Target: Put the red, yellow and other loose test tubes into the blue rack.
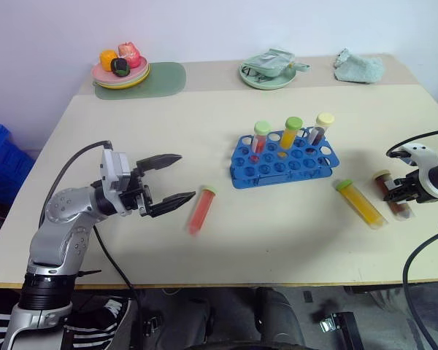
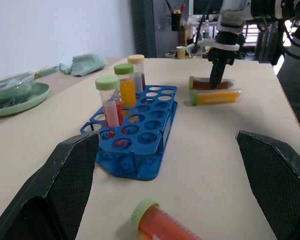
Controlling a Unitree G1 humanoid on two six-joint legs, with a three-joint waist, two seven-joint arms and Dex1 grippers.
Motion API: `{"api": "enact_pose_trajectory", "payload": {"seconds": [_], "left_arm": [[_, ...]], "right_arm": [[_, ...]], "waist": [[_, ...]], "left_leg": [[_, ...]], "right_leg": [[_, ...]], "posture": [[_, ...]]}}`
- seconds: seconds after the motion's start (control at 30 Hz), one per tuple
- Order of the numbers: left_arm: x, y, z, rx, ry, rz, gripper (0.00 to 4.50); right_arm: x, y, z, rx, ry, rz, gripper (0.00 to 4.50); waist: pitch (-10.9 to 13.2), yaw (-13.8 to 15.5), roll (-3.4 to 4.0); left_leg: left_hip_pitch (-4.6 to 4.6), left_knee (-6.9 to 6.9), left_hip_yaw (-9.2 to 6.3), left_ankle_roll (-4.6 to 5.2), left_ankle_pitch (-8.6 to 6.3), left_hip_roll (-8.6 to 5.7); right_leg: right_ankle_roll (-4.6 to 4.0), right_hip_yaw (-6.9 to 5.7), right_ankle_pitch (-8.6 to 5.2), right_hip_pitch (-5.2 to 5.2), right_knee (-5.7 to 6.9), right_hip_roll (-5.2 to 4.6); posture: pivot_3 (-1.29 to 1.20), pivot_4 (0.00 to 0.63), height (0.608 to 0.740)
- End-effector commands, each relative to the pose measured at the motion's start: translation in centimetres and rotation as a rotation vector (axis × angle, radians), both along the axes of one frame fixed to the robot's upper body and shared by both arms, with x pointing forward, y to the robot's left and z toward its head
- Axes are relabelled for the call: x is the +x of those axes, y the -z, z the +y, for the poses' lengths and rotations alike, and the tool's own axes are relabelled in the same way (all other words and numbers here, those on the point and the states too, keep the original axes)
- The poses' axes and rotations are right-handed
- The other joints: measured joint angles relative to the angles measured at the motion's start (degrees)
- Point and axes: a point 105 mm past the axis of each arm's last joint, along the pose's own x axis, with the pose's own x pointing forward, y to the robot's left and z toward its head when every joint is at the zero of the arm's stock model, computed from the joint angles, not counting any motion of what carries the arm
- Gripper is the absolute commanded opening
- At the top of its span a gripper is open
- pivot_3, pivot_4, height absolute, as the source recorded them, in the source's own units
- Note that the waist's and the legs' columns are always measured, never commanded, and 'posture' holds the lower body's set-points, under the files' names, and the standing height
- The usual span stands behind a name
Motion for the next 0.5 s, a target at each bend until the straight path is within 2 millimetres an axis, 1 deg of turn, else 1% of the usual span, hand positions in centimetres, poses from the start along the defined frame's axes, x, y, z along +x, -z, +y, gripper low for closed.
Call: {"api": "enact_pose_trajectory", "payload": {"seconds": [0.03, 0.17, 0.23, 0.3, 0.37, 0.43, 0.5], "left_arm": [[-0.2, -1.1, 0.3, -0.003, -0.006, -0.041, 4.5], [-0.1, -1.1, 0.2, -0.002, -0.005, -0.043, 4.5], [0.0, -1.1, 0.2, -0.001, -0.004, -0.044, 4.5], [0.0, -1.1, 0.3, -0.001, -0.004, -0.044, 4.5], [0.1, -1.1, 0.4, -0.003, -0.006, -0.046, 4.5], [0.3, -1.1, 0.5, -0.002, -0.008, -0.05, 4.5], [0.6, -1.3, 0.4, -0.003, -0.009, -0.057, 4.5]], "right_arm": [[0.3, -0.2, 0.3, 0.008, -0.016, -0.022, 0.89], [0.5, -0.6, 0.2, -0.006, -0.04, -0.038, 0.89], [1.0, -1.9, 0.3, -0.007, -0.096, -0.105, 0.89], [1.2, -2.7, 0.5, 0.009, -0.101, -0.137, 0.89], [2.6, -4.7, 0.5, 0.009, -0.133, -0.308, 0.89], [4.2, -7.1, 1.0, 0.085, -0.084, -0.527, 0.89], [5.1, -8.1, 1.4, 0.162, -0.025, -0.686, 0.89]], "waist": [[0.0, -0.01, 0.0], [0.0, -0.08, 0.0], [0.0, -0.06, 0.0], [0.01, -0.12, 0.04], [0.01, -0.14, 0.04], [0.01, -0.01, 0.04], [0.02, 0.1, 0.03]], "left_leg": [[0.0, 0.0, 0.0, 0.0, 0.0, 0.0], [0.01, 0.0, 0.01, 0.0, 0.0, 0.0], [0.0, 0.0, 0.02, 0.0, 0.0, 0.0], [0.0, 0.0, 0.05, 0.0, 0.0, 0.0], [0.01, -0.01, 0.11, 0.0, 0.0, 0.01], [-0.05, -0.02, 0.18, 0.0, 0.0, 0.01], [-0.12, -0.03, 0.18, 0.0, 0.0, 0.01]], "right_leg": [[0.0, 0.0, 0.0, 0.0, 0.0, 0.0], [0.0, 0.01, 0.0, 0.0, 0.0, 0.01], [0.0, 0.02, 0.0, 0.0, 0.0, 0.01], [0.01, 0.04, 0.0, -0.01, 0.0, 0.01], [0.01, 0.11, 0.01, -0.05, 0.03, 0.04], [0.03, 0.21, 0.02, -0.16, 0.06, 0.04], [0.03, 0.24, 0.03, -0.2, 0.05, 0.07]], "posture": [[0.0, 0.15, 0.74], [0.0, 0.15, 0.74], [0.0, 0.15, 0.74], [0.0, 0.15, 0.74], [0.0, 0.15, 0.74], [0.0, 0.15, 0.74], [0.0, 0.15, 0.74]]}}
